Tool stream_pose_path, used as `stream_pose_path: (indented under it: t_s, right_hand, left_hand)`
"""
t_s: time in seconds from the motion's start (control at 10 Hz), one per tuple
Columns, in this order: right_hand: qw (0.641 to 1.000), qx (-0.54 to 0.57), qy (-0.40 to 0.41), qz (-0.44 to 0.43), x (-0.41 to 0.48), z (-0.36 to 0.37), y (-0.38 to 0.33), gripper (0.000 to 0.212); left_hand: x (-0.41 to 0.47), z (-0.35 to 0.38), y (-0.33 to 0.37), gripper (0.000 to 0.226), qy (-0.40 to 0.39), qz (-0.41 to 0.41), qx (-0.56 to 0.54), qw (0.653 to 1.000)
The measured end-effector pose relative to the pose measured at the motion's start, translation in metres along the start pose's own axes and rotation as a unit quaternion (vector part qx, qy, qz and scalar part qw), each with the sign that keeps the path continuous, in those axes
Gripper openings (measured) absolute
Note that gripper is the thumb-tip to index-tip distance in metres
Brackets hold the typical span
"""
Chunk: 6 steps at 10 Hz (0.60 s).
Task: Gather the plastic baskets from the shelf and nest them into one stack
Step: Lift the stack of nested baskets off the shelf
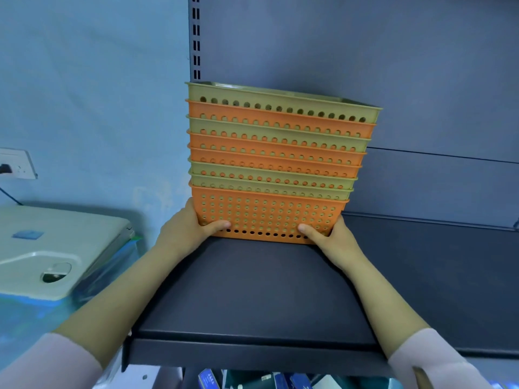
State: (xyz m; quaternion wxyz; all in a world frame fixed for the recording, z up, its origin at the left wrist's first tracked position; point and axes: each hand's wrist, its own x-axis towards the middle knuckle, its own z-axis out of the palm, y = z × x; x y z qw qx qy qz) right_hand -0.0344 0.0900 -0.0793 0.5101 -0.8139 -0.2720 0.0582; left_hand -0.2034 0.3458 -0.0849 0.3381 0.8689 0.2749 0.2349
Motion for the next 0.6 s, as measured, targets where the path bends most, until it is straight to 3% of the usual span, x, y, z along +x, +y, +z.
stream_pose_path:
  t_s: [0.1,0.2,0.3,0.4,0.6]
  right_hand:
    - [0.969,-0.134,0.174,-0.115,-0.018,0.003,-0.012,0.124]
    - [0.883,-0.301,0.271,-0.239,-0.024,0.002,-0.028,0.119]
    - [0.780,-0.448,0.250,-0.357,-0.012,0.003,-0.033,0.116]
    - [0.765,-0.486,0.238,-0.350,0.000,0.007,-0.023,0.115]
    - [0.755,-0.503,0.238,-0.347,0.000,0.009,-0.023,0.108]
  left_hand:
    - [-0.019,0.004,0.015,0.119,0.221,0.069,0.174,0.957]
    - [-0.029,0.005,0.031,0.122,0.307,0.183,0.285,0.889]
    - [-0.012,0.008,0.040,0.129,0.298,0.338,0.386,0.805]
    - [-0.002,0.017,0.037,0.129,0.296,0.353,0.426,0.779]
    - [-0.003,0.012,0.040,0.128,0.280,0.355,0.432,0.780]
